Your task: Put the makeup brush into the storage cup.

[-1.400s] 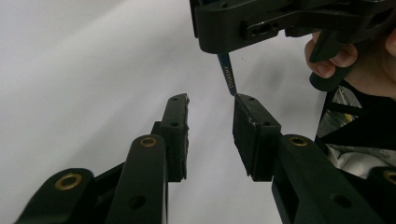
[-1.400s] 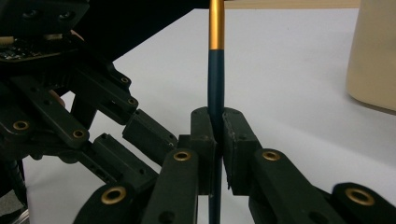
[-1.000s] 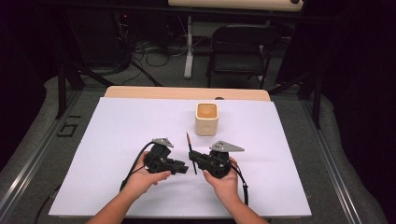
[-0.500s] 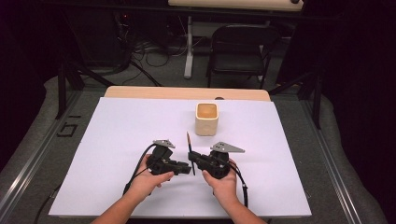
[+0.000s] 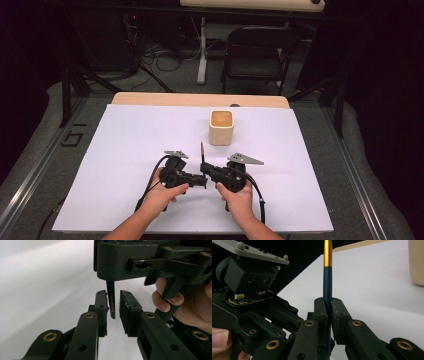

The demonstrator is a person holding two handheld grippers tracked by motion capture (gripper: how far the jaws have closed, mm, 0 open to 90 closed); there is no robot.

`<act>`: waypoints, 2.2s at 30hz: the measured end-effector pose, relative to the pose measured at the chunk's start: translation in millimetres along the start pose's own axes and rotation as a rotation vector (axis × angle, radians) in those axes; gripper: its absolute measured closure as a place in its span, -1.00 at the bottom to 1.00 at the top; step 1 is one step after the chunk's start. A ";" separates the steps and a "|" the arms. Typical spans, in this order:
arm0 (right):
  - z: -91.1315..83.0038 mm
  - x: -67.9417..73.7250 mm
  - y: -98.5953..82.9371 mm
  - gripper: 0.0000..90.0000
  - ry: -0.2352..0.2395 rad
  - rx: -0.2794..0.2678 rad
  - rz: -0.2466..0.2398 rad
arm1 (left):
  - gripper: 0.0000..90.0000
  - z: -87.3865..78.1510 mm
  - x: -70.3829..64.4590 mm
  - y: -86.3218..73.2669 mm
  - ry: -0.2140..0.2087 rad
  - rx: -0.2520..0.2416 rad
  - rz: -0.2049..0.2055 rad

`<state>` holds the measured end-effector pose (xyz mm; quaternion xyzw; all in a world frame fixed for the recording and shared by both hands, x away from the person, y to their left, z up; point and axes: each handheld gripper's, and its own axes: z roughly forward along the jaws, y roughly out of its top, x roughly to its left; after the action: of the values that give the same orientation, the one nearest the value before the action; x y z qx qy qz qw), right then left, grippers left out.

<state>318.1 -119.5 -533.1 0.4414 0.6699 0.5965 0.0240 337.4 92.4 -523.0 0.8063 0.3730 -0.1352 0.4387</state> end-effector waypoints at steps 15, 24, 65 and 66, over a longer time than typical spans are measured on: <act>0.7 -1.1 -1.4 0.87 0.022 -0.004 0.023 | 0.84 -0.1 1.6 -1.0 -0.001 -0.014 -0.016; 0.9 -0.7 -1.5 0.87 0.022 -0.009 0.021 | 0.88 -1.5 4.1 -1.5 -0.012 -0.009 -0.052; -8.6 -0.6 6.9 0.34 0.003 -0.008 -0.026 | 0.90 -6.2 -2.0 -3.5 0.120 0.019 0.040; -8.6 -0.6 6.9 0.34 0.003 -0.008 -0.026 | 0.90 -6.2 -2.0 -3.5 0.120 0.019 0.040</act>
<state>317.6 -127.3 -525.3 0.4315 0.6733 0.5995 0.0324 332.8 97.6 -520.4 0.8243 0.3813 -0.0814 0.4106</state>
